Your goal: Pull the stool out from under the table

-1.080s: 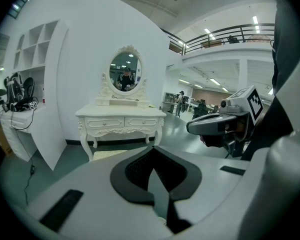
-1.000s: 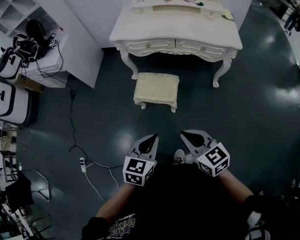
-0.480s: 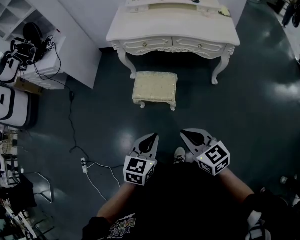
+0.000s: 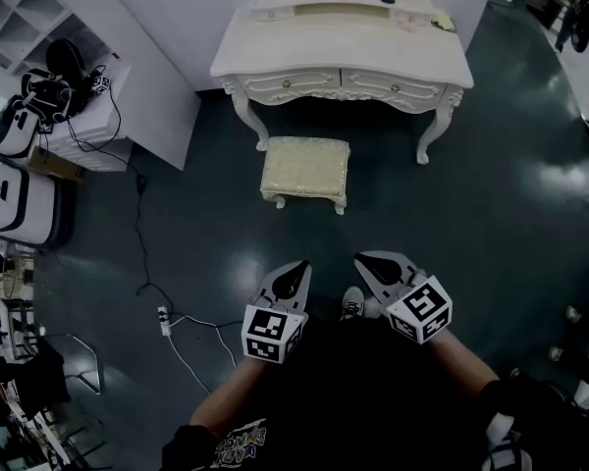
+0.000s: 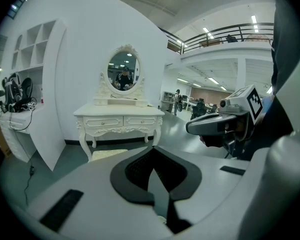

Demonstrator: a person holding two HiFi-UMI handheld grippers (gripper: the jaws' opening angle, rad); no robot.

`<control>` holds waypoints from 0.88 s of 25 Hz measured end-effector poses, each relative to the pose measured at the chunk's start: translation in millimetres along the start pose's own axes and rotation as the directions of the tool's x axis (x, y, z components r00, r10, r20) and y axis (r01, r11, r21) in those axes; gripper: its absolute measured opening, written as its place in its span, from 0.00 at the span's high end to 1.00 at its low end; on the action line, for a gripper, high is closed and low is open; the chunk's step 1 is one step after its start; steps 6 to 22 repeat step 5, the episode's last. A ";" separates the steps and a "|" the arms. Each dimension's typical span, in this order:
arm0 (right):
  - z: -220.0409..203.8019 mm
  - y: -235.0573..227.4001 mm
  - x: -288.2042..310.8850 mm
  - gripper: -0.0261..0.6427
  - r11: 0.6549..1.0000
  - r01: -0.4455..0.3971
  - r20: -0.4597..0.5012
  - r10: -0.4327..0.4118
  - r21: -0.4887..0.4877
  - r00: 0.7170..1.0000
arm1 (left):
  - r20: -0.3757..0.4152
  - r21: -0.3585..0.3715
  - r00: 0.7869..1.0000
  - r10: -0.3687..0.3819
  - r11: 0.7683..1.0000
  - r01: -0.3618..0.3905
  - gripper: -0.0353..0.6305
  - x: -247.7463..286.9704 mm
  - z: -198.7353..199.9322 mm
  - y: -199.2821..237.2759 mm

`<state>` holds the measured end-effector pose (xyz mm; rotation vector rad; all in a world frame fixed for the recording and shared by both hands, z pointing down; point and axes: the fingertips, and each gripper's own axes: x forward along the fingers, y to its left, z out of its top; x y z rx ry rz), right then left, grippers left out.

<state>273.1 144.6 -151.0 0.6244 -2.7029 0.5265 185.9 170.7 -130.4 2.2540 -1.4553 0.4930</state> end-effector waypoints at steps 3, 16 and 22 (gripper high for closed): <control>1.2 0.9 0.8 0.92 1.000 -0.001 -0.003 0.001 -0.003 1.000 | 0.002 -0.006 1.000 0.005 1.000 -0.005 0.94 -1.2 2.6 1.7; 1.2 0.5 1.1 0.92 1.000 -0.002 -0.005 0.002 -0.005 1.000 | 0.003 -0.006 1.000 0.003 1.000 -0.003 0.94 -0.7 0.7 2.0; 1.2 0.5 1.1 0.92 1.000 -0.002 -0.005 0.002 -0.005 1.000 | 0.003 -0.006 1.000 0.003 1.000 -0.003 0.94 -0.7 0.7 2.0</control>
